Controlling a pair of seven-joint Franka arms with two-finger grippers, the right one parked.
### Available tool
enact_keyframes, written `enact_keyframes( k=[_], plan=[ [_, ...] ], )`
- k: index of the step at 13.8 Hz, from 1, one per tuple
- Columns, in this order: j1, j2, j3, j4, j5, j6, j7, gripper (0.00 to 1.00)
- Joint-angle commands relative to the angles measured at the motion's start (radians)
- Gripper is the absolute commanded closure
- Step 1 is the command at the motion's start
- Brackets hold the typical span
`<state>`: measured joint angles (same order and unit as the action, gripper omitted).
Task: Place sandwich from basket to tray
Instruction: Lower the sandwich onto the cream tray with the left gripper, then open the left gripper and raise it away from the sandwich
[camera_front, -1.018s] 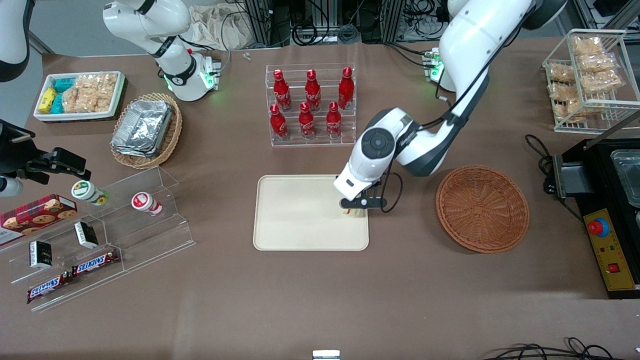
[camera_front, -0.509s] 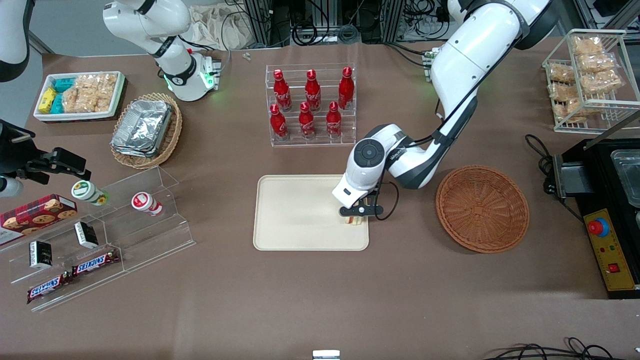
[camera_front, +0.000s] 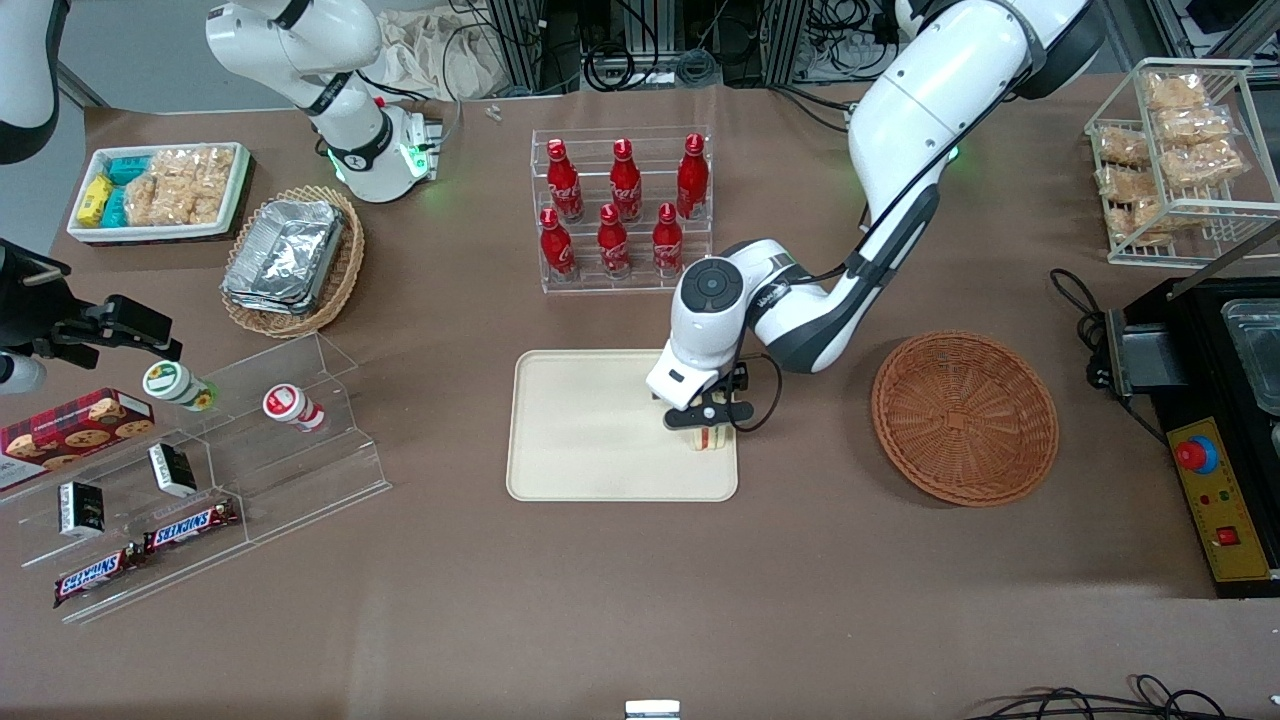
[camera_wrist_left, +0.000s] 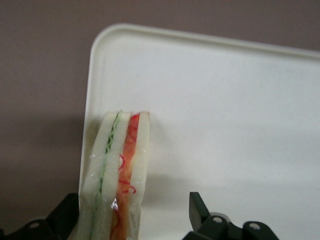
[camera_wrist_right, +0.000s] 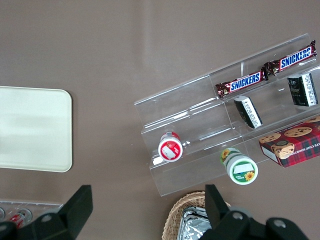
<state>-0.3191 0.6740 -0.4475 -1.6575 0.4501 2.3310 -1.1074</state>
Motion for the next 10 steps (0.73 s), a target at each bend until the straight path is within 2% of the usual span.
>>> enact_keyframes(
  k=[1, 3, 4, 7, 10],
  plan=[
    [-0.008, -0.085, 0.001, 0.108, 0.007, -0.248, -0.032, 0.0],
    [-0.008, -0.132, -0.003, 0.177, -0.042, -0.41, 0.033, 0.0],
    [-0.003, -0.17, 0.001, 0.192, -0.106, -0.448, 0.103, 0.0],
    [0.134, -0.276, 0.001, 0.196, -0.264, -0.507, 0.321, 0.0],
    [0.271, -0.365, 0.001, 0.197, -0.358, -0.603, 0.519, 0.0]
  ],
)
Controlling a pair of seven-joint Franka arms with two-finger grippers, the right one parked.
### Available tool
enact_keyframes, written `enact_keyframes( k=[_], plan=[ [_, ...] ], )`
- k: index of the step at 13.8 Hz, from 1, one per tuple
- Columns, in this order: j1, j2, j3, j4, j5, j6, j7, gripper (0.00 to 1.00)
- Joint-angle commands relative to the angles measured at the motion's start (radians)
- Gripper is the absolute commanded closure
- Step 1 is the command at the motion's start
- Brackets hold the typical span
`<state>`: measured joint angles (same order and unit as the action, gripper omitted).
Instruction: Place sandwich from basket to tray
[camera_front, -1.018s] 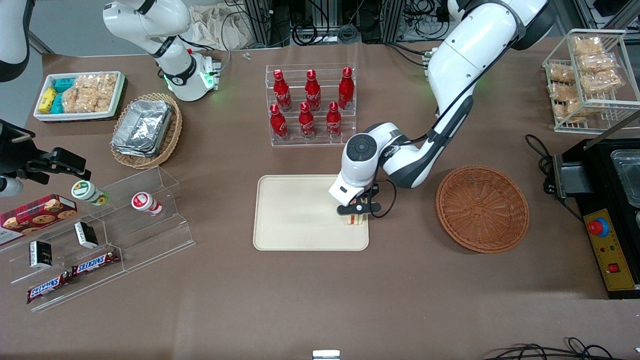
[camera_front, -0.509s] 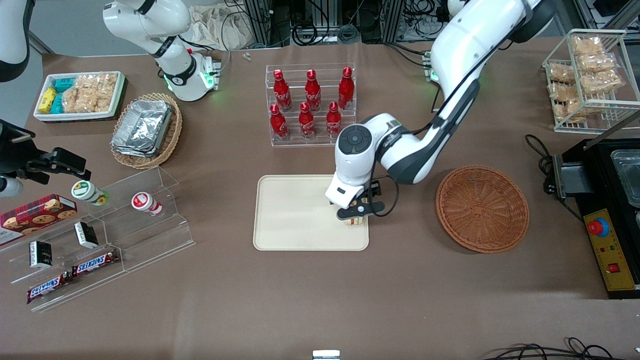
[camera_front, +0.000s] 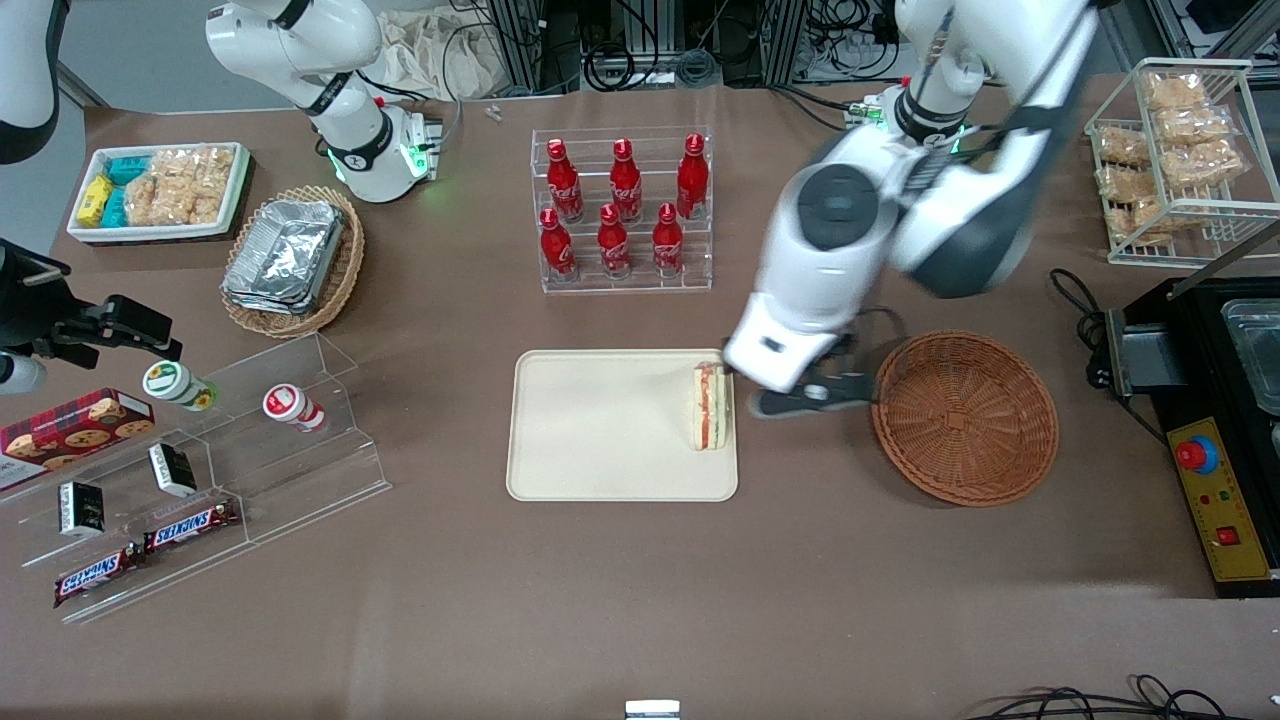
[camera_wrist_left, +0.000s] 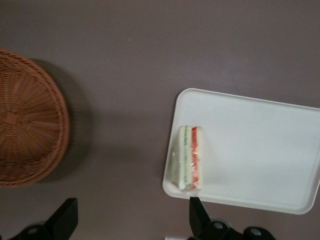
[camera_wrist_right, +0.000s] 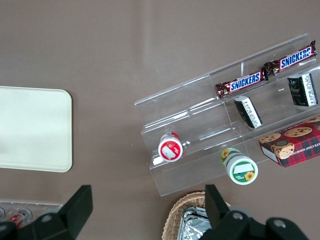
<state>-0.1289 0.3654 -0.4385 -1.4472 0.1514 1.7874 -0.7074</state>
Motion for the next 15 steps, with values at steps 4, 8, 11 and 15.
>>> enact_keyframes(
  k=[4, 8, 11, 15],
  plan=[
    [0.204, -0.175, 0.026, -0.015, -0.138, -0.253, 0.388, 0.0],
    [0.007, -0.346, 0.341, -0.099, -0.142, -0.347, 0.517, 0.0],
    [-0.061, -0.451, 0.44, -0.203, -0.145, -0.338, 0.554, 0.0],
    [-0.052, -0.402, 0.443, -0.131, -0.164, -0.338, 0.545, 0.0]
  ],
)
